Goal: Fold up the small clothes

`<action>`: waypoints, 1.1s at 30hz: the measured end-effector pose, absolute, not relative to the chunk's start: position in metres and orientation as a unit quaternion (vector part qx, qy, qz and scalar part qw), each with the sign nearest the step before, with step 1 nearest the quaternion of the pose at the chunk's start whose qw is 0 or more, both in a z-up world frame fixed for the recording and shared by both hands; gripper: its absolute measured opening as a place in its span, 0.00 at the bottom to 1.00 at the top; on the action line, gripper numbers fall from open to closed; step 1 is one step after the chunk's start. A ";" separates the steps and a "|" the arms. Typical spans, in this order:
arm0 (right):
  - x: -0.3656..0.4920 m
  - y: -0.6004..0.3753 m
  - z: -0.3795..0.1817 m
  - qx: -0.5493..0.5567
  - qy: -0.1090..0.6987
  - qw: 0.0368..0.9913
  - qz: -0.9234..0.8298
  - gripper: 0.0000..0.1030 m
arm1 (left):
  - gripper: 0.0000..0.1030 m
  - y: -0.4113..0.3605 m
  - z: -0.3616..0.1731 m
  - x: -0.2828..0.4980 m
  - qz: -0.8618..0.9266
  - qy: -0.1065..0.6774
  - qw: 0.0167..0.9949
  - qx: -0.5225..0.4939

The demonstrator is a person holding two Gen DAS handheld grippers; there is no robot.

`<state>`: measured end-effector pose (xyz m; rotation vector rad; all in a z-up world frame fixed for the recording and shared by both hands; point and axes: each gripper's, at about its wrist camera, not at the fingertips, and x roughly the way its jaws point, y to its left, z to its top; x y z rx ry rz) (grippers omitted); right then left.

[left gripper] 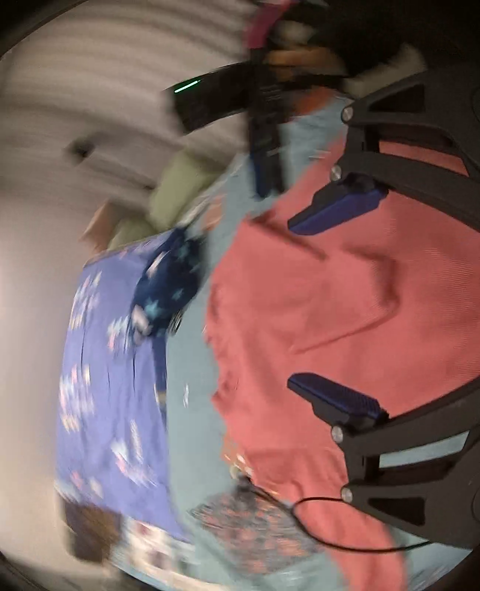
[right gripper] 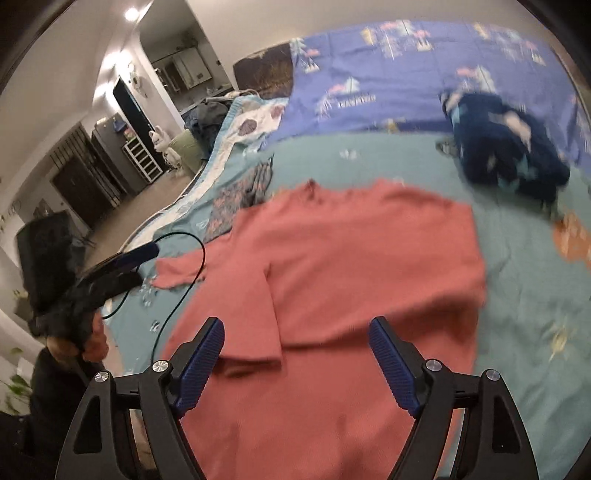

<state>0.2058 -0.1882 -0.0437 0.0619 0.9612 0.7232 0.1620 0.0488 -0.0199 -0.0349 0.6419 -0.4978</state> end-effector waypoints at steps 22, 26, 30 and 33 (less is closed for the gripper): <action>0.213 -0.261 -0.053 0.138 0.445 0.829 0.309 0.80 | 0.08 -0.013 -0.070 0.183 -0.220 0.379 0.898 0.045; 0.220 -0.258 -0.056 0.143 0.449 0.825 0.312 0.80 | 0.08 0.026 -0.065 0.200 -0.259 0.375 0.887 -0.077; 0.228 -0.249 -0.056 0.134 0.450 0.823 0.320 0.80 | 0.08 0.057 -0.069 0.208 -0.260 0.372 0.879 -0.149; 0.235 -0.237 -0.057 0.112 0.452 0.827 0.316 0.80 | 0.08 0.076 -0.073 0.212 -0.238 0.366 0.884 -0.167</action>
